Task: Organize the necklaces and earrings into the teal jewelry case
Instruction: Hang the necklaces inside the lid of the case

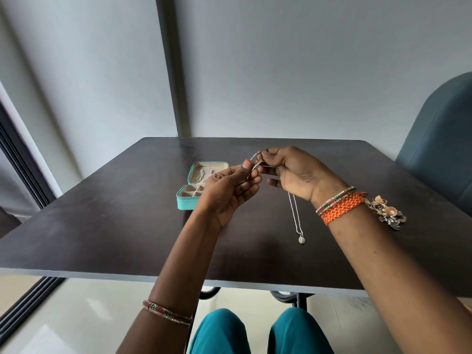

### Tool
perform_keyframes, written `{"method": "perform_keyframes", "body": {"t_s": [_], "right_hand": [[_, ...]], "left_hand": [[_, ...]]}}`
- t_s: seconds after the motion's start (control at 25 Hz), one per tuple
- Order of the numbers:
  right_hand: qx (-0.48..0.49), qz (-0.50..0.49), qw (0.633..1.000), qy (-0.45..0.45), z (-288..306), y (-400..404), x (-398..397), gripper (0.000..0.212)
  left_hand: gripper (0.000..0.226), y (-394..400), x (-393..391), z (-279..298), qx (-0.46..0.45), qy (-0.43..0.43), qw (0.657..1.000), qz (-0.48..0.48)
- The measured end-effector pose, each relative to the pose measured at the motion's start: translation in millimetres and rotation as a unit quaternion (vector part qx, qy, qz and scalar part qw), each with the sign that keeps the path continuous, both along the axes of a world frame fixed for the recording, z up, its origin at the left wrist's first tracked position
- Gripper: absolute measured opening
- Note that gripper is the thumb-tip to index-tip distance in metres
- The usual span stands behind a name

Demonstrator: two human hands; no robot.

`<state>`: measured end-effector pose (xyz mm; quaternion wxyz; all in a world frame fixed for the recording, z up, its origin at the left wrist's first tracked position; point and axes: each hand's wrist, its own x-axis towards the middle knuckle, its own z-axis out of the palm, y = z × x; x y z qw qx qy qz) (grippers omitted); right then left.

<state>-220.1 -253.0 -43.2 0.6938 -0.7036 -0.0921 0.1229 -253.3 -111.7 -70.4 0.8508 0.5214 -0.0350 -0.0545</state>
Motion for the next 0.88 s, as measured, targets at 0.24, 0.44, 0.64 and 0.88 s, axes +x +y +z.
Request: {"method": "perform_keyframes", "body": {"t_s": [0.24, 0.44, 0.64, 0.88], "right_hand": [[0.107, 0.144, 0.983, -0.036, 2, -12, -9, 0.016], [-0.070, 0.197, 0.961, -0.182, 17, -25, -15, 0.024], [-0.067, 0.062, 0.983, -0.162, 9, -28, -17, 0.019], [-0.070, -0.100, 0.989, -0.085, -5, -19, -39, 0.026]], "left_hand": [[0.013, 9, -8, 7, 0.135, -0.066, 0.988, 0.016], [0.016, 18, -19, 20, 0.228, -0.162, 0.957, 0.072], [0.018, 4, -27, 30, 0.175, -0.076, 0.978, 0.084], [0.021, 4, -21, 32, 0.336, -0.086, 0.921, 0.176]]}}
